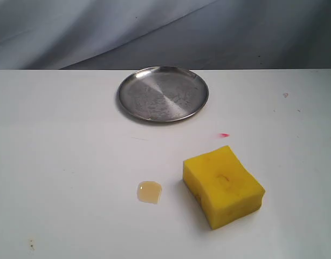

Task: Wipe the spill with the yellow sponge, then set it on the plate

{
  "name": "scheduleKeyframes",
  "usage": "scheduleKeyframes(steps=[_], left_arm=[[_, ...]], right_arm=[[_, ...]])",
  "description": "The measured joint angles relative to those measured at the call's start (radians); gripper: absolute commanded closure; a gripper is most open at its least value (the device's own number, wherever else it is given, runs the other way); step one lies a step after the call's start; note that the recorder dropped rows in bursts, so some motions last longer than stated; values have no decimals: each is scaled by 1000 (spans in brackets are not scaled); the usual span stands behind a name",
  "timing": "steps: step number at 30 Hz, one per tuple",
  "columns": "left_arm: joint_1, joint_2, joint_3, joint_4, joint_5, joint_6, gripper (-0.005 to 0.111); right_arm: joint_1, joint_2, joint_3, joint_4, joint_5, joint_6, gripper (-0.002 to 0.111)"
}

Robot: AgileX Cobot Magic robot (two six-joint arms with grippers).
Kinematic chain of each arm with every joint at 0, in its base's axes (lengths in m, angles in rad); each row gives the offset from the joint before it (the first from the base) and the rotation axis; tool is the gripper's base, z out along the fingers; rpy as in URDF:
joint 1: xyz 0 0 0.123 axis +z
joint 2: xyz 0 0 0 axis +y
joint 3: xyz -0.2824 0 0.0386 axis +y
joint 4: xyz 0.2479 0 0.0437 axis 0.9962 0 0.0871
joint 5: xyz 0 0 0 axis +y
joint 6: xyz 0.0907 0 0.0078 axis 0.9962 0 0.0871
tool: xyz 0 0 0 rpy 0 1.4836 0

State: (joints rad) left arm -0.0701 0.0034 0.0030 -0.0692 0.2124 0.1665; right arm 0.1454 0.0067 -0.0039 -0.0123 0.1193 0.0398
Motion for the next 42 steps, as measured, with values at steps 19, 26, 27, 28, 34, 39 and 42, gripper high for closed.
scheduleKeyframes(steps=[19,26,27,28,34,39,42], left_arm=[[0,0,0,0,0,0,107],[0,0,0,0,0,0,107],[0,0,0,0,0,0,107],[0,0,0,0,0,0,107],[0,0,0,0,0,0,107],[0,0,0,0,0,0,107],[0,0,0,0,0,0,107]], right_arm=[[0,0,0,372,-38,76,108],[0,4,-100,489,64,-17,108],[0,16,-125,491,78,-34,108],[0,36,-153,493,91,-54,108],[2,315,-407,500,289,-299,108],[61,595,-612,511,515,-437,108],[129,779,-710,520,602,-492,107]])
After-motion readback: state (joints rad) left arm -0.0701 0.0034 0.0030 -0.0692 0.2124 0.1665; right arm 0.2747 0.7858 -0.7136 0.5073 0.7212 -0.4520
